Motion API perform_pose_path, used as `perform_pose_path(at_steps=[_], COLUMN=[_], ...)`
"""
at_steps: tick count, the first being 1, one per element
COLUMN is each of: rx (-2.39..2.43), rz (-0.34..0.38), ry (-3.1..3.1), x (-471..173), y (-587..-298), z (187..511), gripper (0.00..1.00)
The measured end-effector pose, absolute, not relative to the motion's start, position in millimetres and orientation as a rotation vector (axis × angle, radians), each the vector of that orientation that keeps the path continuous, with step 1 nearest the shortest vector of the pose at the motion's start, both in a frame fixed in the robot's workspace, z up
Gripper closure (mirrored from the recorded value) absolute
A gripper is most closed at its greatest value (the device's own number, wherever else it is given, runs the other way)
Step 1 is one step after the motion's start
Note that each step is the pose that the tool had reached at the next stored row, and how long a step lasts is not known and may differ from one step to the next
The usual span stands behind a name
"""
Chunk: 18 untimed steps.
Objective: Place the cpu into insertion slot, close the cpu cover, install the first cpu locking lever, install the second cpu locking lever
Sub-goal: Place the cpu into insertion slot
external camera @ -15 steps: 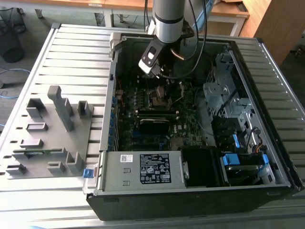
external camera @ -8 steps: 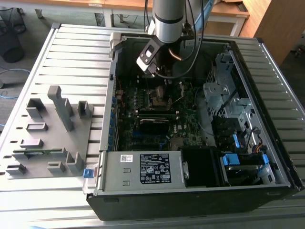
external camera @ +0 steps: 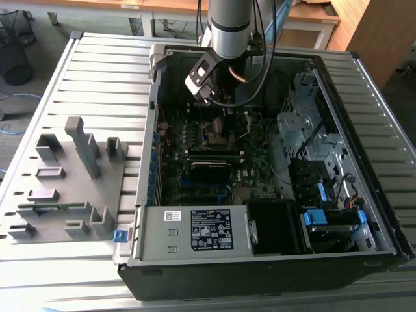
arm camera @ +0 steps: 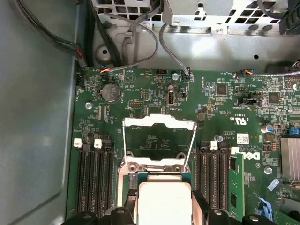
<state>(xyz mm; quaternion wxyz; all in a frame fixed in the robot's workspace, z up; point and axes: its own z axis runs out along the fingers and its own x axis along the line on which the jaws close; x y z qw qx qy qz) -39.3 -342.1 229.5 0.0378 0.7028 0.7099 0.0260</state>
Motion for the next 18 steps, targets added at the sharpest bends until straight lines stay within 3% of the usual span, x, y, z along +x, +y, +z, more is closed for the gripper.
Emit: perform_pose_path(at_steps=[18], rx=[2.158], rz=[0.075], ry=[2.182], x=[-44.3], y=[-341.8], z=[223.9], gripper=[0.46])
